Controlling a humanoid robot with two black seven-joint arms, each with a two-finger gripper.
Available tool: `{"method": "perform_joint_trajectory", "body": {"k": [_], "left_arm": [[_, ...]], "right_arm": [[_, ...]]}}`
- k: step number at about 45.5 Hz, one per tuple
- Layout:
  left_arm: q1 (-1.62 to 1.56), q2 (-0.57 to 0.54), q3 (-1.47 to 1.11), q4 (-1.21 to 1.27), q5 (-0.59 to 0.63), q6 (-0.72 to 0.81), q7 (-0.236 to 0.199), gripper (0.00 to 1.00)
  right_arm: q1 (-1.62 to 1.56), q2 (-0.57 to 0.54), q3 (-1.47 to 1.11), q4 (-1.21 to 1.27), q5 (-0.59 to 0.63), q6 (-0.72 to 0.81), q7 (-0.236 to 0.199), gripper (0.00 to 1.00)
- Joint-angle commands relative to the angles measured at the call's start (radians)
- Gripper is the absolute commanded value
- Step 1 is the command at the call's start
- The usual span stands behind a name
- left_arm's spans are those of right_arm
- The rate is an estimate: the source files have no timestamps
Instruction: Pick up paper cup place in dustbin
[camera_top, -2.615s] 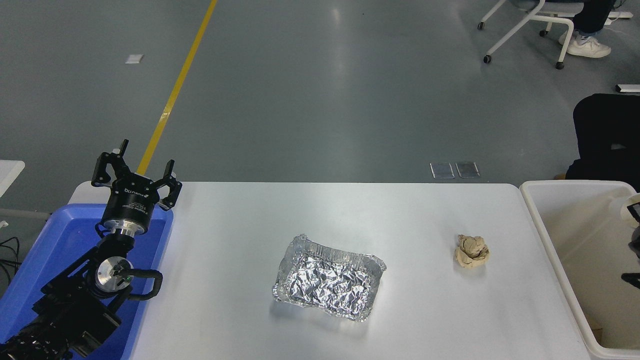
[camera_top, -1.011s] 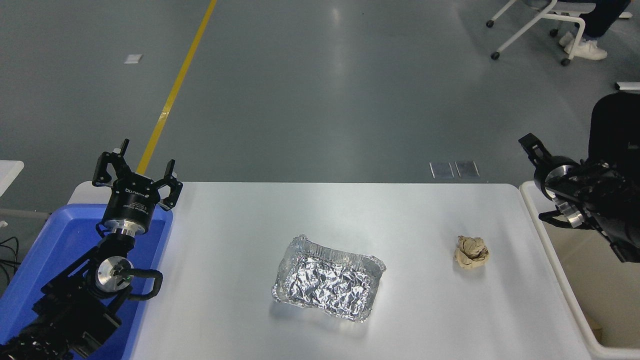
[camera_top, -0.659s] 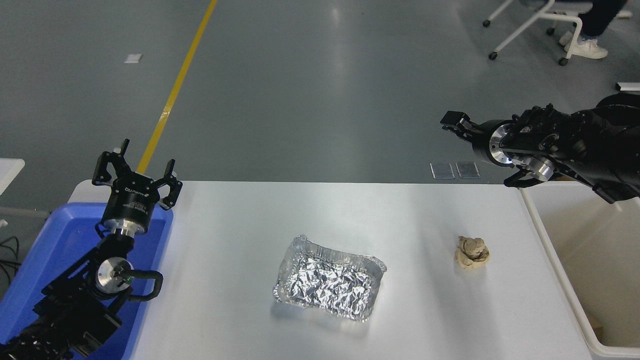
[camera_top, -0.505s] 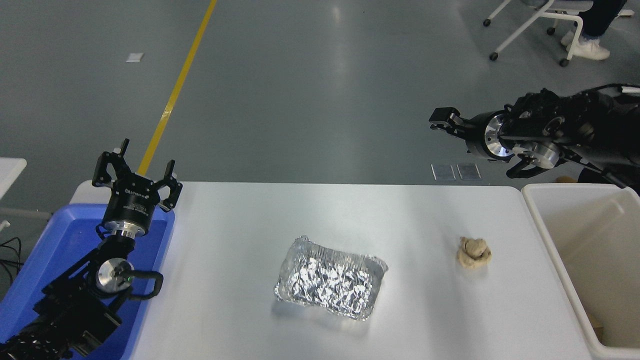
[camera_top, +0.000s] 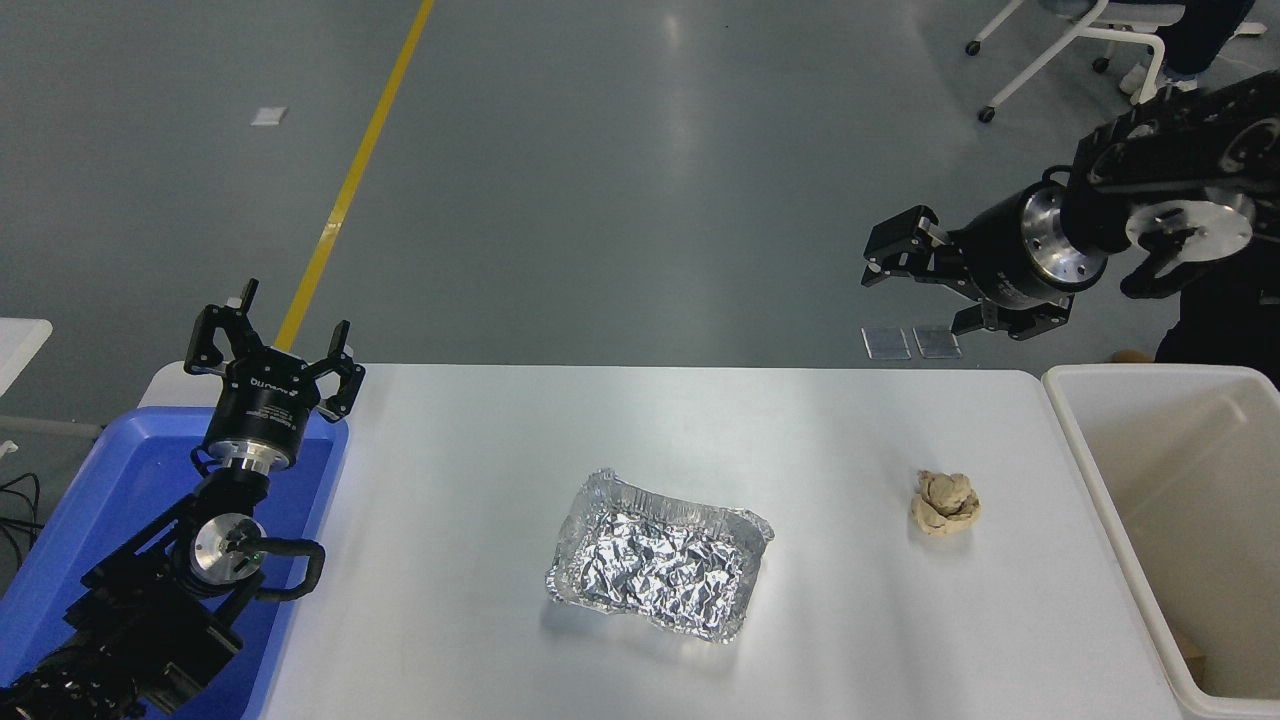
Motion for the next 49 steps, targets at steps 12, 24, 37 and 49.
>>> {"method": "perform_joint_trajectory", "body": {"k": [12, 24, 37, 49], "left_arm": [[0.0, 0.0, 0.0, 0.0, 0.0, 0.0, 0.0, 0.98], [0.0, 0.0, 0.0, 0.0, 0.0, 0.0, 0.0, 0.98], [0.001, 0.0, 0.0, 0.0, 0.0, 0.0, 0.0, 0.98], [0.001, 0.0, 0.0, 0.0, -0.002, 0.0, 0.0, 0.98]], "right_arm": [[0.139, -0.013, -0.027, 0.085, -0.012, 0.101, -0.001, 1.0], [0.138, 0.039, -0.053, 0.076, -0.133, 0.07, -0.004, 1.0], [0.138, 0.134, -0.059, 0.073, -0.156, 0.045, -0.004, 1.0], [0.109, 0.209, -0.045, 0.073, -0.155, 0.05, 0.003, 1.0]]}}
